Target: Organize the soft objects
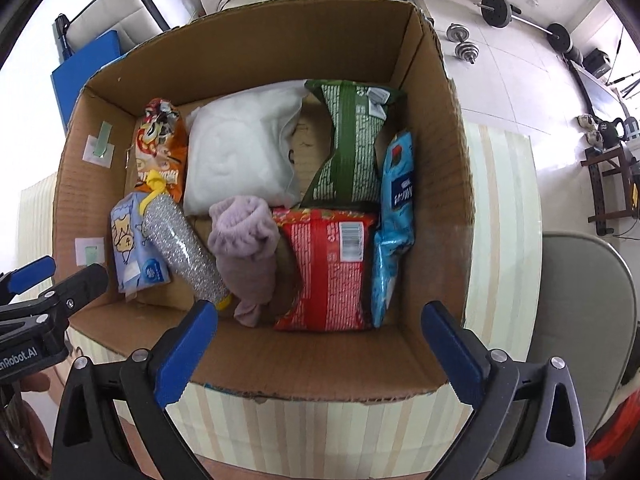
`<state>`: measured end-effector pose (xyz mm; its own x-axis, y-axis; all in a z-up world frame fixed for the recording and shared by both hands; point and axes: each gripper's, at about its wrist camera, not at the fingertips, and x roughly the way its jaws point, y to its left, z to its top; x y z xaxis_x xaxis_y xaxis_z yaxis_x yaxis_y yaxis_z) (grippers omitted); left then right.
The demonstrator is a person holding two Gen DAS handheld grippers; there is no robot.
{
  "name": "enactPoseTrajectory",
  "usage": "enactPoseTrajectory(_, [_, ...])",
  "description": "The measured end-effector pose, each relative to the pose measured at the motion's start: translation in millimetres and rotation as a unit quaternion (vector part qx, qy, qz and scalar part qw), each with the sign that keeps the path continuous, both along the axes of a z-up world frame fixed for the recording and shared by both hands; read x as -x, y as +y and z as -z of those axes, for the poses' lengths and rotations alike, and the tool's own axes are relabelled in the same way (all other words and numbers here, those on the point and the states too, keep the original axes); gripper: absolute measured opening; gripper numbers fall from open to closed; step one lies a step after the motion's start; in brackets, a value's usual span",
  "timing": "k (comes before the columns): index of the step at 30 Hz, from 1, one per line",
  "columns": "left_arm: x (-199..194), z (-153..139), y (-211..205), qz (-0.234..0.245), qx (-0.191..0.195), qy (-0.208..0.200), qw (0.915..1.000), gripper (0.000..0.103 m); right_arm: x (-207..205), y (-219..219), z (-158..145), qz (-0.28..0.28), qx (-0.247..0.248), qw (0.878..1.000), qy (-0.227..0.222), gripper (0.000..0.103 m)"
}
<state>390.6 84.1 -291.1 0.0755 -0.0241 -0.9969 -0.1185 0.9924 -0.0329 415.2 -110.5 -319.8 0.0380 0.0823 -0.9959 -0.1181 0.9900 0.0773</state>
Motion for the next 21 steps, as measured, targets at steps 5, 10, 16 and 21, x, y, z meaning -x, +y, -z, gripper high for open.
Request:
enactPoseTrajectory(5, [16,-29,-7,0.004,-0.018,-0.040,0.9990,0.101,16,-4,-20,0.001,-0.003,1.000,-0.022,0.103])
enactPoseTrajectory(10, [44,-66,-14,0.006,-0.034,-0.088,0.9956,0.101,42,-11,-54,0.002,-0.005,0.998,-0.059,0.103])
enactPoseTrajectory(16, [95,-118,-22,0.008,-0.033,-0.143,0.9891,0.101,87,-19,-111,-0.006,-0.015,0.993,-0.115,0.103])
enactPoseTrajectory(21, [133,-157,-29,0.015,-0.041,-0.174,0.9838,0.101,129,-26,-161,-0.006,-0.029,0.987,-0.156,0.103])
